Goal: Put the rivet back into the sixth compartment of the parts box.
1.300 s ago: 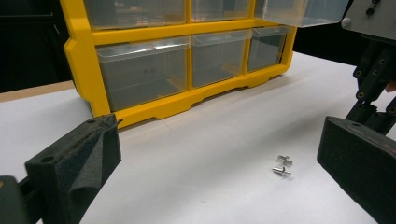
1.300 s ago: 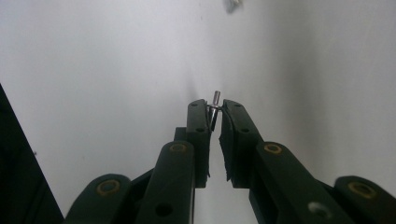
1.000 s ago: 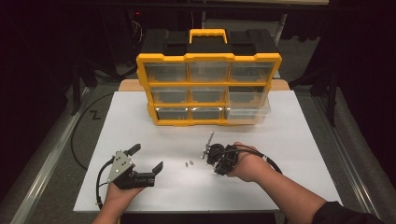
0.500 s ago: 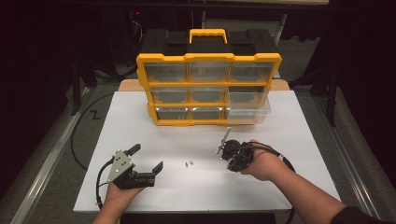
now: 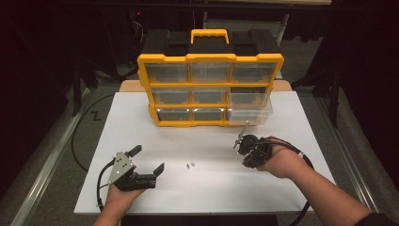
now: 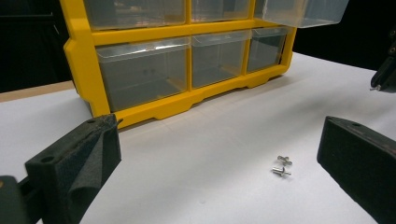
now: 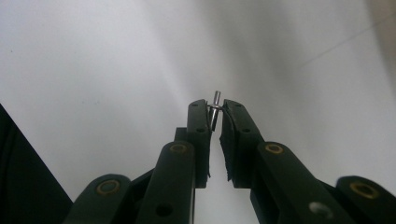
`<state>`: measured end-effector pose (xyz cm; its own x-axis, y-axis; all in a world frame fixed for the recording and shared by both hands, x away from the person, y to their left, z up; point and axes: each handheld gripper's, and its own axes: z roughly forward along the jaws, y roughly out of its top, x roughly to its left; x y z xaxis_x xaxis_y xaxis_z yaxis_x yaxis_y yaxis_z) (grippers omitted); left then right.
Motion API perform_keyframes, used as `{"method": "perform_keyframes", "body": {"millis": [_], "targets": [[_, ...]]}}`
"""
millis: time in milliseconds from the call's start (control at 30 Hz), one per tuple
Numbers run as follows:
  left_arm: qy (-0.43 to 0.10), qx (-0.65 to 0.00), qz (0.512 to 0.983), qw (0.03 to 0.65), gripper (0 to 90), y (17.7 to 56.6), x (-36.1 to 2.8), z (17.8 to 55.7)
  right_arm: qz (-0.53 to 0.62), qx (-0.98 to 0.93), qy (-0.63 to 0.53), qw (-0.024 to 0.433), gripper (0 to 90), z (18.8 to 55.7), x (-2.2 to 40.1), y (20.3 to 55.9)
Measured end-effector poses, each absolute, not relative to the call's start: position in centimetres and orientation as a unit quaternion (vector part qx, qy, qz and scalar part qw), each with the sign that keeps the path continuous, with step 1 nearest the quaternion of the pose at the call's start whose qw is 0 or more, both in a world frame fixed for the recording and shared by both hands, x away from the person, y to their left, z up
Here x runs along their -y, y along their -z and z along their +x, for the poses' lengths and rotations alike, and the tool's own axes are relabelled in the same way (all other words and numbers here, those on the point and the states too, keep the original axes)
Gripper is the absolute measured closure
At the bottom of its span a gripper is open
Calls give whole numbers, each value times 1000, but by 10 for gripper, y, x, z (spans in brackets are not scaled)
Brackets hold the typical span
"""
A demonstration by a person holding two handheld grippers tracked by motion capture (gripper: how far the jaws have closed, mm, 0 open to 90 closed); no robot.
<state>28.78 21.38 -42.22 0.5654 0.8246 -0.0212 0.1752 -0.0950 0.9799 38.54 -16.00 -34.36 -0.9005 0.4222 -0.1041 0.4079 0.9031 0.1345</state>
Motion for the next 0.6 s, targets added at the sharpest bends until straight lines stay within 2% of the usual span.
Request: {"method": "perform_keyframes", "body": {"millis": [600], "targets": [[-288, -368, 680, 565, 4, 422, -214, 288, 221, -972, -48, 68, 840, 392, 182, 313]]}}
